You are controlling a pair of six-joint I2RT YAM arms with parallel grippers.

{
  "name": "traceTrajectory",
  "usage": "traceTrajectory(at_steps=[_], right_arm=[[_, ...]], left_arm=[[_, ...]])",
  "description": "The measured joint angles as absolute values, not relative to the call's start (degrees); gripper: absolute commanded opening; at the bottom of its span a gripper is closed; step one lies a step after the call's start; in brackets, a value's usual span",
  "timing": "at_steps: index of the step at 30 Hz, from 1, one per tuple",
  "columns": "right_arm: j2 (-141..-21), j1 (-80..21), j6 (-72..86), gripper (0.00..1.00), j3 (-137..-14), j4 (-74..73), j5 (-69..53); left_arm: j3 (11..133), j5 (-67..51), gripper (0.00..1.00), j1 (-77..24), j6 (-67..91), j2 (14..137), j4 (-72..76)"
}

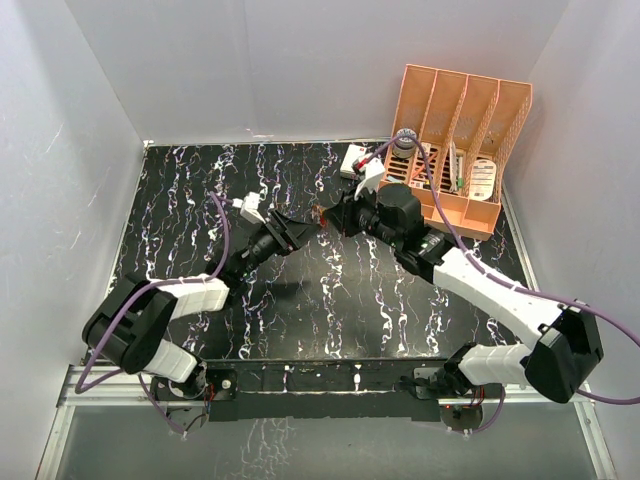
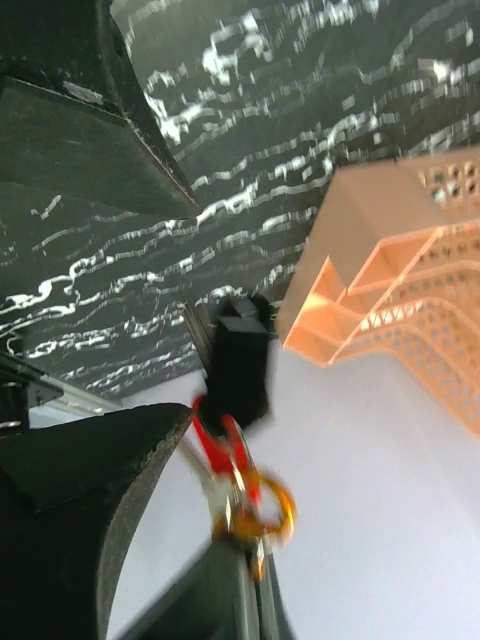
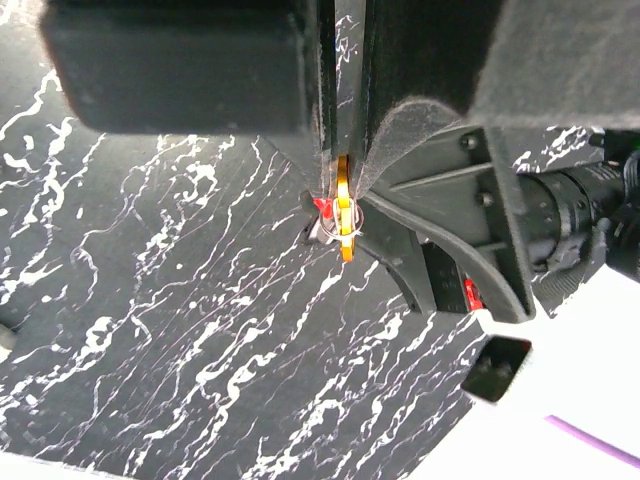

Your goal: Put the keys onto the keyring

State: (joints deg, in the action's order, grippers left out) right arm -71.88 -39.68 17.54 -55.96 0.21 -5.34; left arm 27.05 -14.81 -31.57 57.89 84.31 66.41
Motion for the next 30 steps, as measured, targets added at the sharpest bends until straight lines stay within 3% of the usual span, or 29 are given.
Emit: traceTrajectory(at_steps=[12, 16, 18, 30], right_arm=[[-78.4, -39.6, 14.2, 0.05, -79.1, -18.1, 1.9], [-81.1, -39.6, 14.0, 0.07, -79.9, -22.9, 3.2], [-81.7, -39.6, 14.0, 0.00, -79.9, -24.5, 3.4], [-84.5, -39.6, 14.6, 0.00, -82.1, -30.6, 5.1]], left_arm=[[27.5, -2.4, 0.74, -30.1, 53.3, 70.0, 43.6], [27.5, -0.9, 0.74, -30.0, 52.5, 68.1, 41.1], [27.5, -0.5, 0.74, -30.0, 52.2, 68.1, 40.2], [27.5, -0.3, 0.75, -29.7, 51.8, 68.1, 38.5]])
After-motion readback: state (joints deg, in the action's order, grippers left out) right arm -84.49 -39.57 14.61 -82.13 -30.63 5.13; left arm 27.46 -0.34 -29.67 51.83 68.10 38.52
